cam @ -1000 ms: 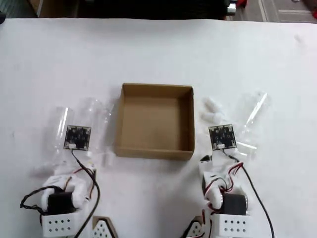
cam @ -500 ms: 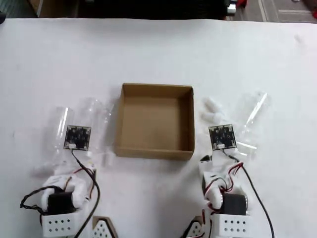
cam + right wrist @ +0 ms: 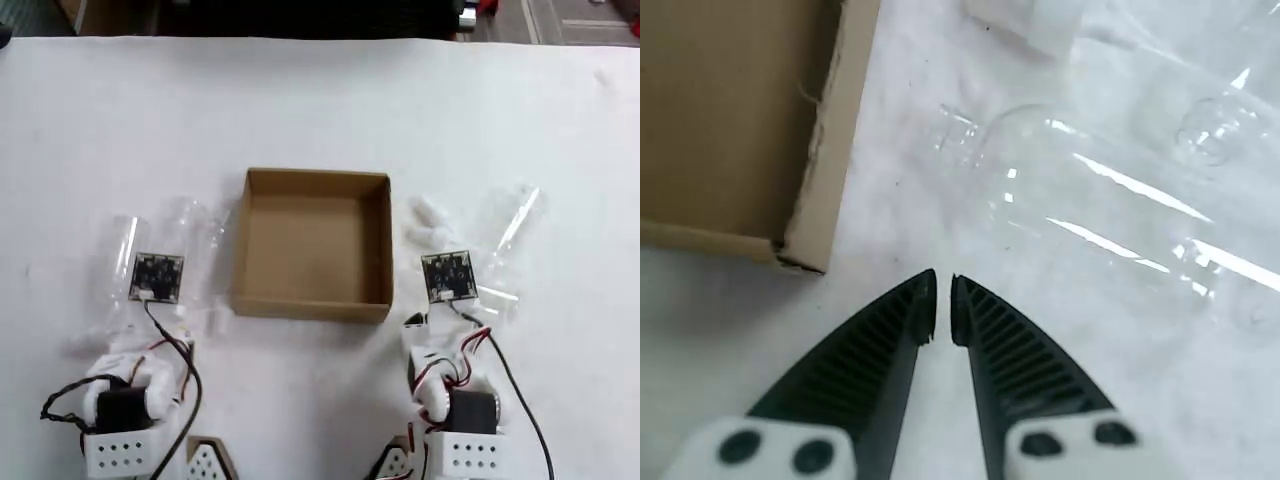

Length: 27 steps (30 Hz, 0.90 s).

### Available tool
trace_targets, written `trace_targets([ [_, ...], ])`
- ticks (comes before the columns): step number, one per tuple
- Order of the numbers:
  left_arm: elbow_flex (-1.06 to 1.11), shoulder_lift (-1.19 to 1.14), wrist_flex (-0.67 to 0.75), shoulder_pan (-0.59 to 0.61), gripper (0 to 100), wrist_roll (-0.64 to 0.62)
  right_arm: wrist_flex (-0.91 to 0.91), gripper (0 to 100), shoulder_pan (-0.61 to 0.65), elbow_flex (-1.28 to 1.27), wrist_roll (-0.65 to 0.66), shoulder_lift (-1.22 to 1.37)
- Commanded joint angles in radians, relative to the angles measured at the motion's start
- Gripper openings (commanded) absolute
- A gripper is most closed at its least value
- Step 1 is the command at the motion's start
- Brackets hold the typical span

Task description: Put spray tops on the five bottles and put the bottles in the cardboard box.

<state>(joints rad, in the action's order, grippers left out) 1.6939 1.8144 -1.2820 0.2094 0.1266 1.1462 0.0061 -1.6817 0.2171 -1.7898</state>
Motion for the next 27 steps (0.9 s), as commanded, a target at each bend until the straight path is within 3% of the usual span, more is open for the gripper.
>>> trace_targets([
  [1, -0.003, 0.013, -0.008, -0.008, 2, -0.011, -0.018, 1.7, 0.004, -0.009, 0.003, -0.007],
  [21, -0.003, 0.013, -0.008, -0.010, 2, -0.008, -0.015, 1.6, 0.007, -0.009, 0.008, -0.005],
  [27, -0.003, 0.013, -0.002, -0.012, 2, -0.006, 0.101, 1.6, 0.002, -0.009, 0.002, -0.010],
])
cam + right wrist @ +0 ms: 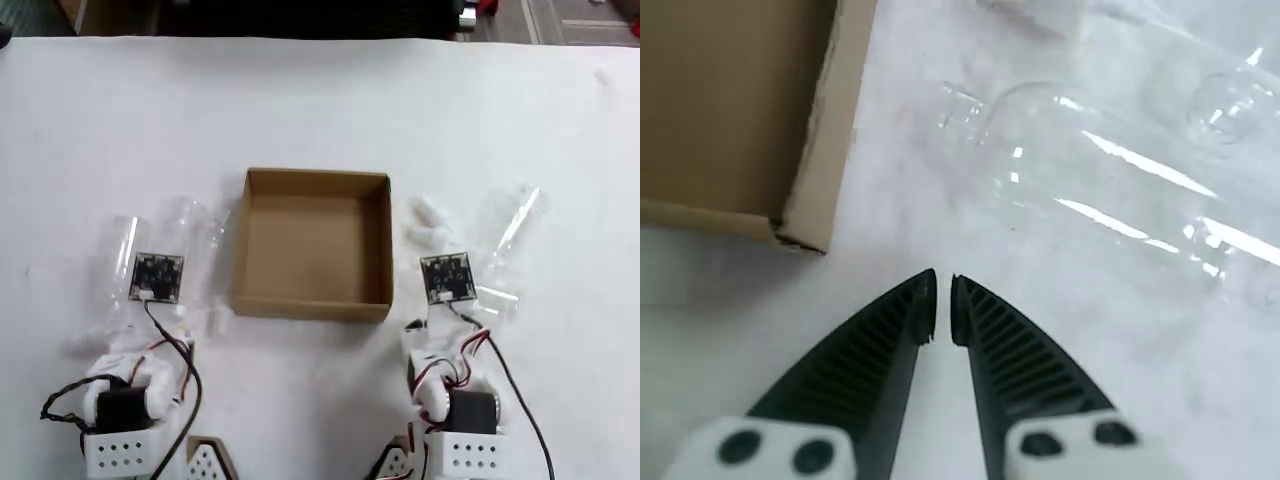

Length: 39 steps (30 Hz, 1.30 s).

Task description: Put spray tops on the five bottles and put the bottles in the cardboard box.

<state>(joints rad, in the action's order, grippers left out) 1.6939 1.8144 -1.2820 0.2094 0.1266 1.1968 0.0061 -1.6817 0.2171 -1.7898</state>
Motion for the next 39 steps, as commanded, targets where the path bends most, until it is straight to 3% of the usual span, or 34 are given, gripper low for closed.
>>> trace_targets([
  [1, -0.003, 0.013, -0.002, -0.012, 2, -0.006, 0.050, 1.6, 0.002, -0.009, 0.002, -0.010],
  [10, -0.005, 0.013, 0.005, -0.005, 2, -0.009, 0.056, 1.6, 0.005, -0.009, 0.005, -0.010],
  [15, -0.023, 0.013, 0.091, -0.002, 2, -0.003, 0.058, 1.6, 0.001, -0.009, 0.005, -0.007],
  [23, -0.302, 0.013, 0.060, 0.019, 2, -0.006, 0.058, 1.6, 0.001, -0.009, 0.008, -0.007],
  [31, -0.374, 0.013, 0.041, 0.019, 2, -0.003, 0.058, 1.6, 0.001, -0.009, 0.008, -0.007],
  [39, -0.580, 0.013, 0.044, 0.015, 2, -0.003, 0.058, 1.6, 0.001, -0.009, 0.008, -0.007],
])
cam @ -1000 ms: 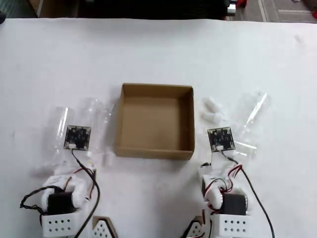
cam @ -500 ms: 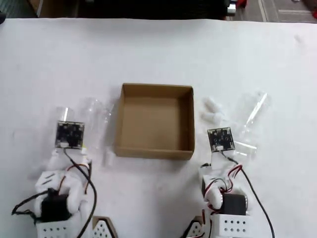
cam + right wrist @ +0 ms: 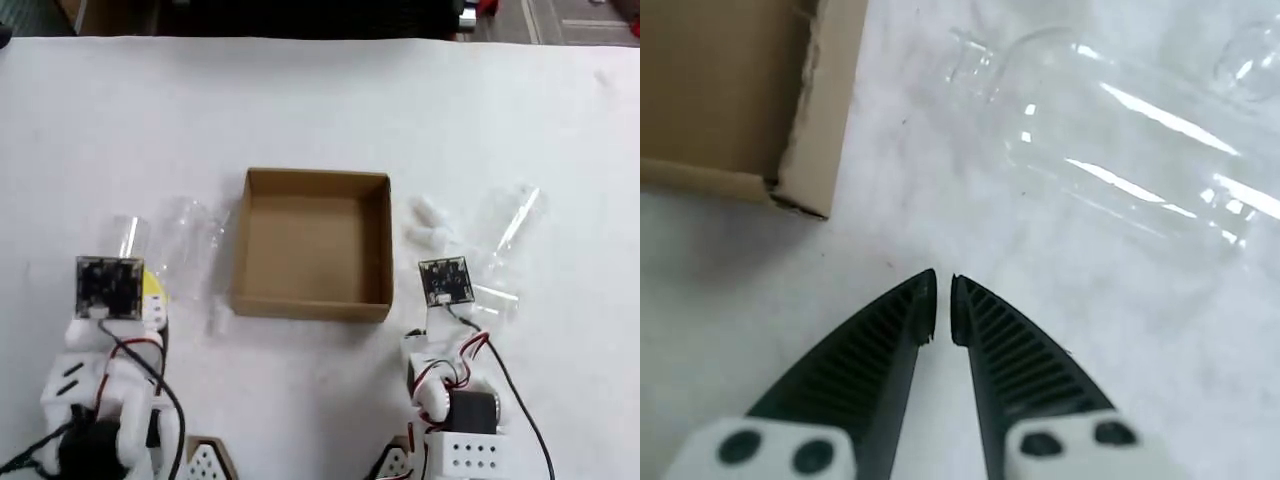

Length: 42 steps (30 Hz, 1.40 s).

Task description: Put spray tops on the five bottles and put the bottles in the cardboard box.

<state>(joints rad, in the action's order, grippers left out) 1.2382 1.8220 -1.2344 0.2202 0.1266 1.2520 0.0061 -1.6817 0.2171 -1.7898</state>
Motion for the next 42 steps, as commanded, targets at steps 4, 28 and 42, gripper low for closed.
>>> trace_targets([
  [4, -0.141, 0.005, 0.034, 0.005, 2, -0.005, 0.002, 1.6, 0.001, -0.009, 0.008, -0.007],
  [28, -0.061, 0.005, 0.172, 0.168, 2, 0.577, 0.002, 1.6, 0.001, -0.009, 0.008, -0.007],
  [42, 0.028, 0.005, 0.098, 0.383, 2, 0.575, 0.002, 1.6, 0.001, -0.009, 0.008, -0.007],
])
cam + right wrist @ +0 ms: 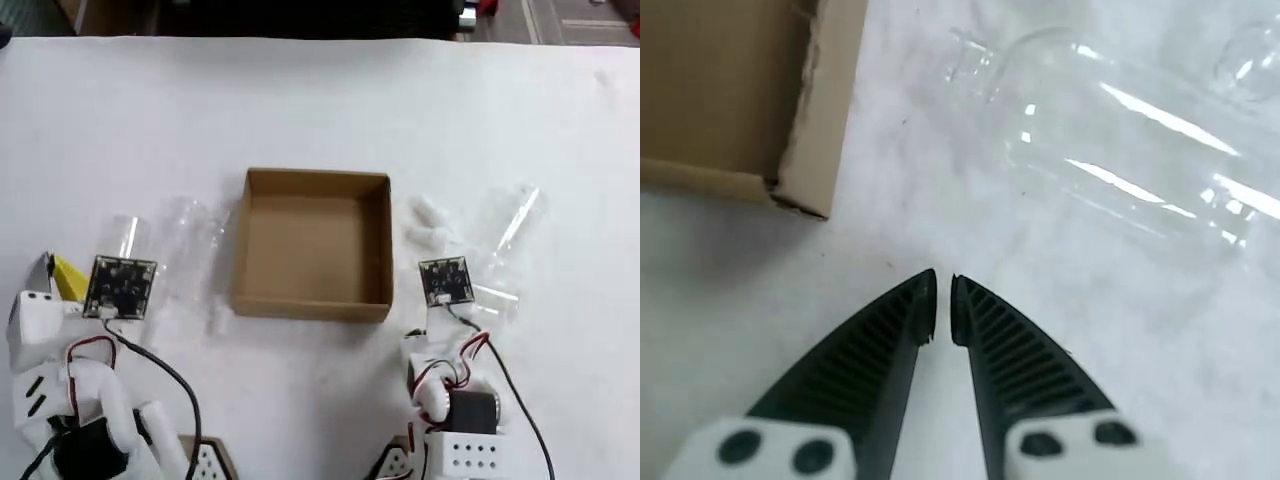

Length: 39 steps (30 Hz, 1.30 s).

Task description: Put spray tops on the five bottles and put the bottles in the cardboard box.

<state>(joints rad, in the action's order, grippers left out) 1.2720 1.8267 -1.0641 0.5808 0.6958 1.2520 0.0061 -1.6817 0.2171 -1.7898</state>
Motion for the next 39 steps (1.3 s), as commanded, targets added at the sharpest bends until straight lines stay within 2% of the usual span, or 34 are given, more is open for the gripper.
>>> trace_targets([
  [1, -0.006, 0.001, -0.087, 0.022, 2, 0.006, 0.002, 1.6, 0.001, -0.009, 0.008, -0.007],
  [17, -0.014, 0.001, -0.101, 0.022, 2, 0.005, 0.002, 1.6, 0.001, -0.009, 0.008, -0.007],
  [26, -0.109, 0.001, -0.230, -0.047, 3, -0.037, 0.002, 1.6, 0.001, -0.009, 0.008, -0.007],
  [31, -0.124, -0.008, -0.239, -0.059, 8, -0.032, 0.002, 1.6, 0.001, -0.009, 0.008, -0.007],
  [35, -0.153, -0.139, -0.238, -0.059, 8, -0.031, 0.002, 1.6, 0.001, -0.009, 0.008, -0.007],
  [39, -0.275, -0.403, -0.241, -0.059, 8, -0.031, 0.002, 1.6, 0.001, -0.009, 0.008, -0.007],
])
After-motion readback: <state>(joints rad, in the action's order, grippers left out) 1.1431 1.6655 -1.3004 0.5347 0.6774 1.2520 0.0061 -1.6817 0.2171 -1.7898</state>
